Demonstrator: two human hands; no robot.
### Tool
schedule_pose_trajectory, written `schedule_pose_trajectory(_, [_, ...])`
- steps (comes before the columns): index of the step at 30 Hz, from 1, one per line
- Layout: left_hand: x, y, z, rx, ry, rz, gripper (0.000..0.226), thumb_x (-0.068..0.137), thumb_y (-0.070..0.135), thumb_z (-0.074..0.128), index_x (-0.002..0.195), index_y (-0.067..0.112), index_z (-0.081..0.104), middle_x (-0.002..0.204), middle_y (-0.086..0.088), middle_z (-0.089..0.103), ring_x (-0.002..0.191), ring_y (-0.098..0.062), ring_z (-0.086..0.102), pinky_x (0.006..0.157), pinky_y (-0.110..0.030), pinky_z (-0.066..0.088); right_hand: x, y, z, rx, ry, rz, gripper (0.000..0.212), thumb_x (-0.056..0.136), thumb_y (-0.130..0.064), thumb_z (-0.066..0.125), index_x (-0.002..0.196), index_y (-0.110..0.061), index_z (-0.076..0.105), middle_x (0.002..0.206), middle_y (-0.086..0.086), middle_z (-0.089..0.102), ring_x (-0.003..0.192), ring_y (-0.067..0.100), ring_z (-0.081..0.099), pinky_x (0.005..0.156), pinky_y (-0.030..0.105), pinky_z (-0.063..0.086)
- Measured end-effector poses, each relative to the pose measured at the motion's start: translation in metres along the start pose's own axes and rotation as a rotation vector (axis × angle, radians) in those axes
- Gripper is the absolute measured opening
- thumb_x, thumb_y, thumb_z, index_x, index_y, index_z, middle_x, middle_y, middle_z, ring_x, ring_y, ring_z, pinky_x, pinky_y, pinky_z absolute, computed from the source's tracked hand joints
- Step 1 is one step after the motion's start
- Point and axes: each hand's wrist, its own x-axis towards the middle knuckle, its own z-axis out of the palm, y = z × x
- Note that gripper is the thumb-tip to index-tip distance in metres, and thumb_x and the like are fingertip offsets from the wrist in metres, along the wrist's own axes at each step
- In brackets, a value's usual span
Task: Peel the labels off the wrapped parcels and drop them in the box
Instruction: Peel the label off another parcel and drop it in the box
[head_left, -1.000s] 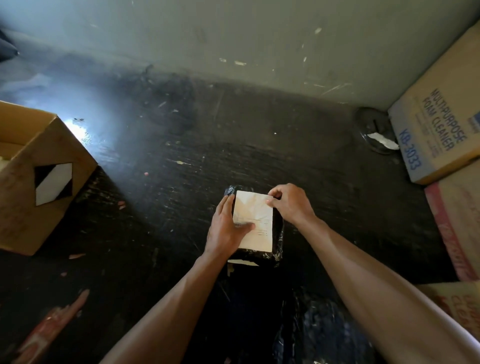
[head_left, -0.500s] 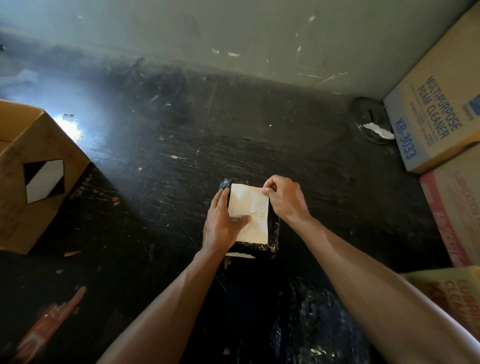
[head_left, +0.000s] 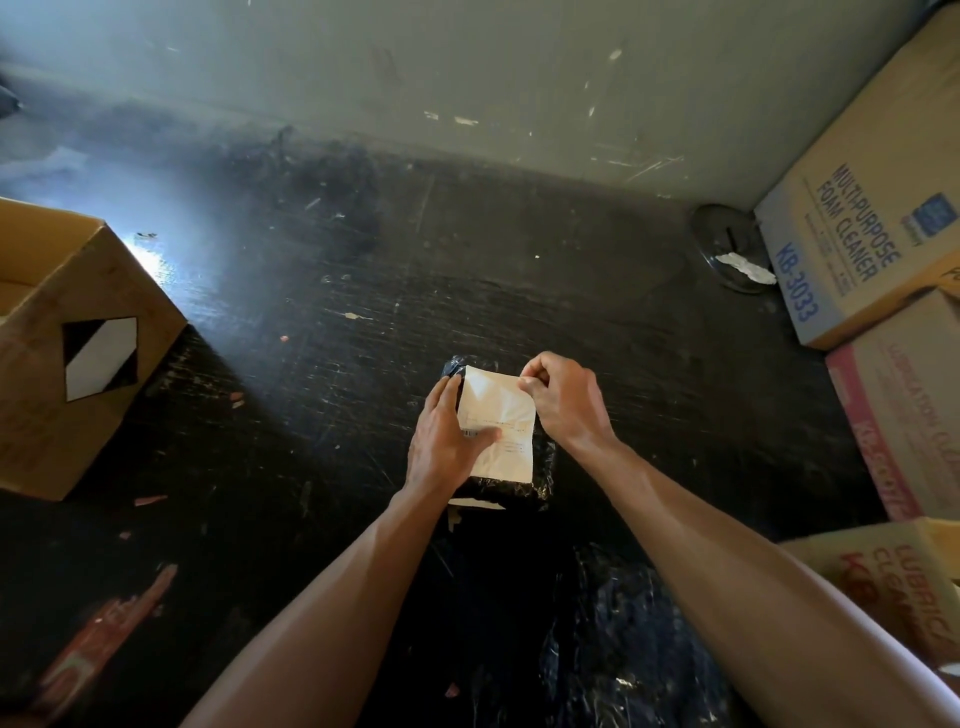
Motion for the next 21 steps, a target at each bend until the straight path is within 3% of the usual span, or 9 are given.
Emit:
schedule_pose_trajectory(6, [0.002, -0.01, -0.005, -0.039, -0.064, 0.01, 0.098, 0.076, 0.037, 0.08, 0.154, 0.024, 0.022, 0.159, 0.002, 0.025, 0.141, -0.021, 0.034, 0.107, -0.05, 0.041, 0.006, -0.001, 0.0, 0.007, 0.011, 0.039, 0.005, 0.09, -0.019, 0.072, 0.087, -0.02, 0.068, 0.083, -0.01, 0.066, 0.078, 0.005, 0.064, 0.073, 0.027, 0.057])
schedule_pose_trajectory(21, [0.002, -0.006, -0.001, -0.046, -0.026, -0.028, 0.098, 0.075, 0.033, 0.082, 0.153, 0.024, 0.024, 0.157, 0.001, 0.031, 0.14, -0.022, 0.035, 0.109, -0.049, 0.039, -0.005, -0.006, -0.009, 0.062, 0.018, -0.055, 0.004, 0.089, -0.018, 0.074, 0.085, -0.016, 0.073, 0.079, -0.01, 0.069, 0.072, 0.005, 0.066, 0.071, 0.028, 0.059])
